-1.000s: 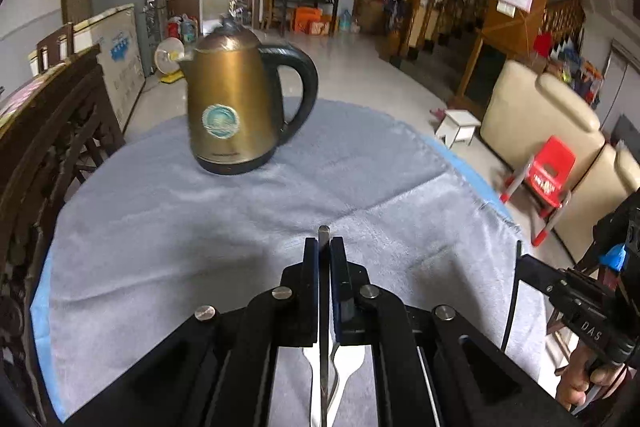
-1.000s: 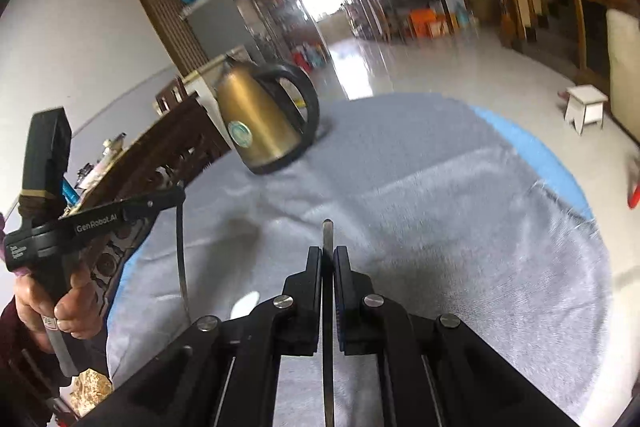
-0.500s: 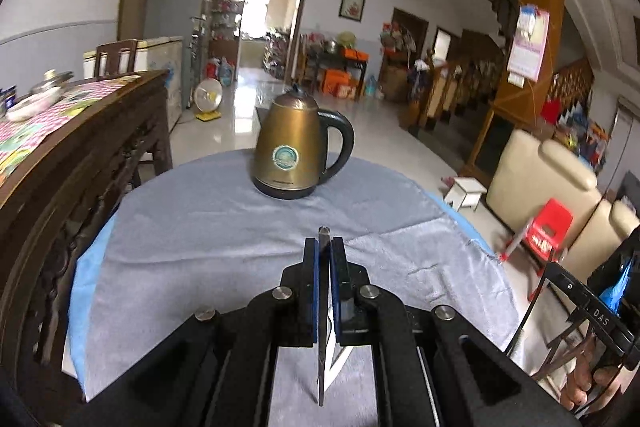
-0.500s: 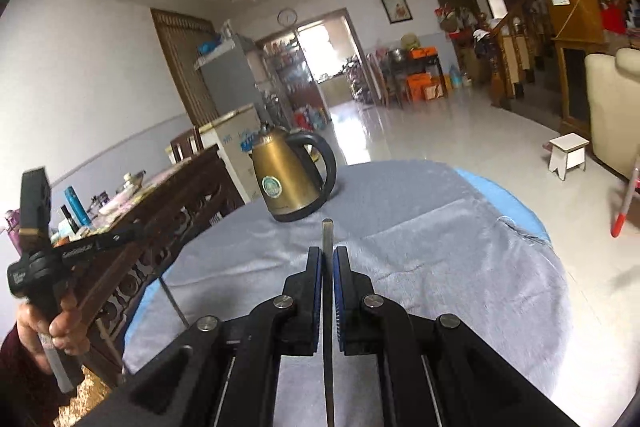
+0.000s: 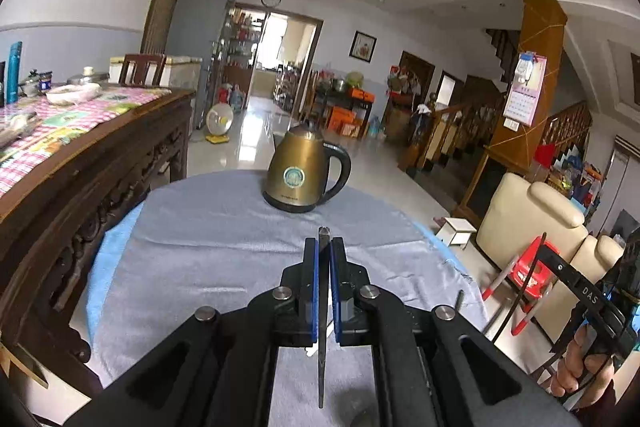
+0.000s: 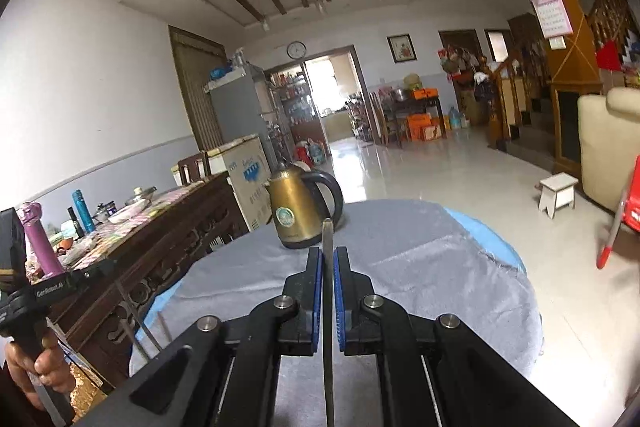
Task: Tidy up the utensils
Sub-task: 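Carry the held chopstick over the dark metal cup and lower it in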
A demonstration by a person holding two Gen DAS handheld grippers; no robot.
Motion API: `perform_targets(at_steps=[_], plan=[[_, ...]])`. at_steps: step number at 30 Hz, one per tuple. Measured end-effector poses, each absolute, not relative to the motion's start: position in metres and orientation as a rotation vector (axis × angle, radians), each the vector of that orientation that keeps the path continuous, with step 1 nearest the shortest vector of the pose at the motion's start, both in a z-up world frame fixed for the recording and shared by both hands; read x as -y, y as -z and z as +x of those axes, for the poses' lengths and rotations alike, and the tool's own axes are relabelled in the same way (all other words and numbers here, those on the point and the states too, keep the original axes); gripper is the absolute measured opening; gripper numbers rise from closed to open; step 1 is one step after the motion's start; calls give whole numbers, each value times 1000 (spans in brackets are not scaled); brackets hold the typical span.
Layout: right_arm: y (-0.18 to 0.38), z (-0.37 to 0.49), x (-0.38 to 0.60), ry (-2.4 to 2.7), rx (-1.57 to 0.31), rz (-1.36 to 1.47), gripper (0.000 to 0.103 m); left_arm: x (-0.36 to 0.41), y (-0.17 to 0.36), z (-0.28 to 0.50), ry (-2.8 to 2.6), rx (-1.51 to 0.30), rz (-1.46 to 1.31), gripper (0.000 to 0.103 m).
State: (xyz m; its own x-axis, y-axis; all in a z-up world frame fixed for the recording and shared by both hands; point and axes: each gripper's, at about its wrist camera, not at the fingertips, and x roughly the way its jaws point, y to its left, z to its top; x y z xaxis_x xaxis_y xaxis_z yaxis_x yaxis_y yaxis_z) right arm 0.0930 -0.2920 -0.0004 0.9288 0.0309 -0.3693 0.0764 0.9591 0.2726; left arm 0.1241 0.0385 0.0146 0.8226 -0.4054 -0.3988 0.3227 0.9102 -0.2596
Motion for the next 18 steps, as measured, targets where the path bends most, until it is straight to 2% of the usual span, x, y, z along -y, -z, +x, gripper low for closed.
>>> perform_targets(at_steps=[18], plan=[[-46,55,253,-30,-259,210,6,-53,-46,65,398,-362,-205,5]])
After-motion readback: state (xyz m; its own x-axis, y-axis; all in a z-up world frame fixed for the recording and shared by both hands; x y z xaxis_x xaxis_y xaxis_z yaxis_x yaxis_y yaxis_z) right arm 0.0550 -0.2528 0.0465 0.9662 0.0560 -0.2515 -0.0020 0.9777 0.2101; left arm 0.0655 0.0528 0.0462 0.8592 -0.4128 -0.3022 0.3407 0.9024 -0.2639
